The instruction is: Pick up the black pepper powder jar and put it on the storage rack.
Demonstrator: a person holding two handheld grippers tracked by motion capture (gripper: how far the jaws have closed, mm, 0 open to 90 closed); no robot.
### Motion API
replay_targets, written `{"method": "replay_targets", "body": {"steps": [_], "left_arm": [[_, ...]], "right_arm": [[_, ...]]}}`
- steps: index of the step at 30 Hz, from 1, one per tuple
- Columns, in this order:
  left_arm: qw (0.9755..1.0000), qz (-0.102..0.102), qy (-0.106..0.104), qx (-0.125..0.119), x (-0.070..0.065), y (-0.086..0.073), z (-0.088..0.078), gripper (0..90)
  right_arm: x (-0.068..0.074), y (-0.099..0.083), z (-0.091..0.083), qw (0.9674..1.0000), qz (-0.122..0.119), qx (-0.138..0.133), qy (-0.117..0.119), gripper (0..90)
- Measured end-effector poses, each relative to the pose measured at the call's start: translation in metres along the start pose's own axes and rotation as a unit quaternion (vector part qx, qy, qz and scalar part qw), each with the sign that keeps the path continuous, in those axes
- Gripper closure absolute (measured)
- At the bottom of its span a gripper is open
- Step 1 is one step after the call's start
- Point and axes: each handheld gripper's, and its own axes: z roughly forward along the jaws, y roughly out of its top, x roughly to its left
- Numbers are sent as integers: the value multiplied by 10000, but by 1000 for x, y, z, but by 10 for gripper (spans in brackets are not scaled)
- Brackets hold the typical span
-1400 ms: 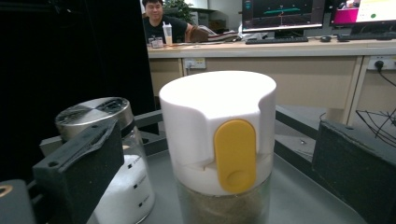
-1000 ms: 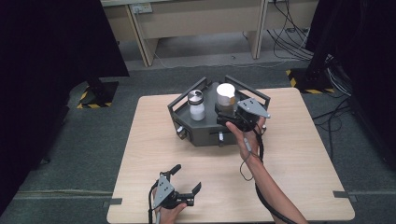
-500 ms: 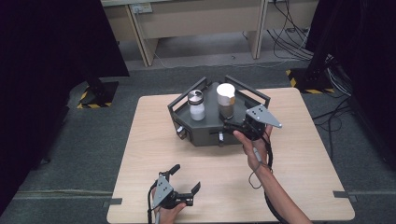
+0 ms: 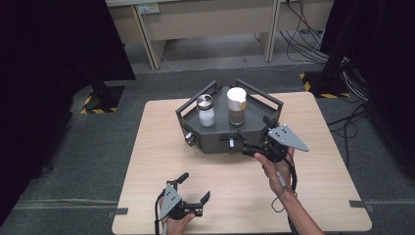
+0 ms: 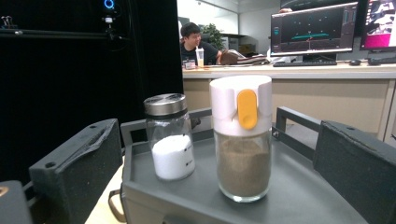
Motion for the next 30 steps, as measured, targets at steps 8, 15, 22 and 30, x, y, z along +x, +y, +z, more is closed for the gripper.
{"method": "replay_targets", "body": {"steps": [8,15,22,30], "left_arm": [[10000,-10,12,-2,0,0,0,2],[10000,-8,11,-3,0,0,0,2],[10000,-15,27,-9,0,0,-1,2],[10000,-26,38,-7,0,-1,-1,2]], "right_arm": [[0,-4,-11,10000,-11,-20,76,15],[1,-8,-21,9999,-16,-37,131,15],[1,-16,-33,9999,-73,-31,123,8],[0,-26,-46,9998,-95,21,161,6]]}}
